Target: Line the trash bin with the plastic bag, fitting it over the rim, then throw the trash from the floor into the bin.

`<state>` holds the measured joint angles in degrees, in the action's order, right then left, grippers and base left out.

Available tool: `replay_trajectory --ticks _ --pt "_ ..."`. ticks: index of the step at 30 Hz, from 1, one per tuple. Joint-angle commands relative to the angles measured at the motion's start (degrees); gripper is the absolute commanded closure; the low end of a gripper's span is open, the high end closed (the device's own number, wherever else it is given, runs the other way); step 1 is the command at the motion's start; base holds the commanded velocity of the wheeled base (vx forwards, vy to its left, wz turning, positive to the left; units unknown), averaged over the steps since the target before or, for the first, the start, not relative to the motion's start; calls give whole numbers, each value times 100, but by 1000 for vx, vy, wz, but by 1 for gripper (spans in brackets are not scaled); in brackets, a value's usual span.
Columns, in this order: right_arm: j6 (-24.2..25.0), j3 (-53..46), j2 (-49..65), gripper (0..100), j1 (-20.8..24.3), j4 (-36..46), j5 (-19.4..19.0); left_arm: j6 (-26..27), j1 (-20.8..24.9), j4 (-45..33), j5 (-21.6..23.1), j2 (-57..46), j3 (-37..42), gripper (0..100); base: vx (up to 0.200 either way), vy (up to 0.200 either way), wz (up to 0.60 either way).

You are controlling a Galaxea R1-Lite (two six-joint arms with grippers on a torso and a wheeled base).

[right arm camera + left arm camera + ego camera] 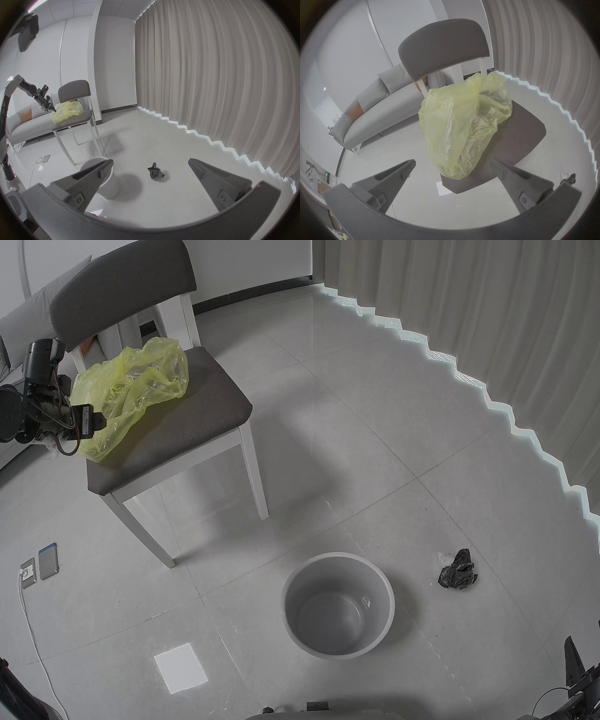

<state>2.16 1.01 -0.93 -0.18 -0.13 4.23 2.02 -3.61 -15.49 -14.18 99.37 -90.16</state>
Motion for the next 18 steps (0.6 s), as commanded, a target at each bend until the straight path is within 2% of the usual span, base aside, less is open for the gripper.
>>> replay_trajectory --ticks 1,18 --pt "4 -101 93 0 1 -4 8 17 -123 11 -32 171 -160 0 0 0 0" --pt "13 -101 93 0 1 -4 8 17 -351 -156 -41 760 -705 0 0 0 0"
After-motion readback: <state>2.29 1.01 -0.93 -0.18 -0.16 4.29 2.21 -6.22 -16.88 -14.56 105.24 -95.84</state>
